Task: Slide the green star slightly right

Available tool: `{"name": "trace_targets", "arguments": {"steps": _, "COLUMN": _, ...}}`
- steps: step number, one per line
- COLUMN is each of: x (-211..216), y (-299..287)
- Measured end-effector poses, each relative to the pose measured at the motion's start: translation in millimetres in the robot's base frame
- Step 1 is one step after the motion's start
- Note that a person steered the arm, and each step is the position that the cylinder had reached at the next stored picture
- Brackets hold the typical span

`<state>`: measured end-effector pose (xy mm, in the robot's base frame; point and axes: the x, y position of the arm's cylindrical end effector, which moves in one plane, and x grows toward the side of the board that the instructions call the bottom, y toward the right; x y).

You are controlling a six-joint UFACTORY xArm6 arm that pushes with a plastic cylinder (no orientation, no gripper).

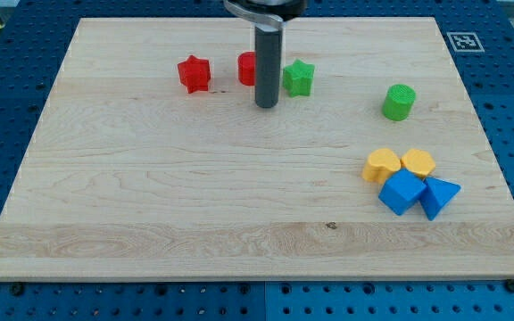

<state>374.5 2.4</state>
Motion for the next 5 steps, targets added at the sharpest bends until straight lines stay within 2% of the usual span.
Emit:
{"name": "trace_targets", "arguments": {"steps": 1, "x": -15, "y": 4}}
{"name": "trace_targets", "arguments": {"steps": 4, "x": -26, "y": 117}}
{"name": "trace_targets", "arguments": {"steps": 5, "x": -26, "y": 98}}
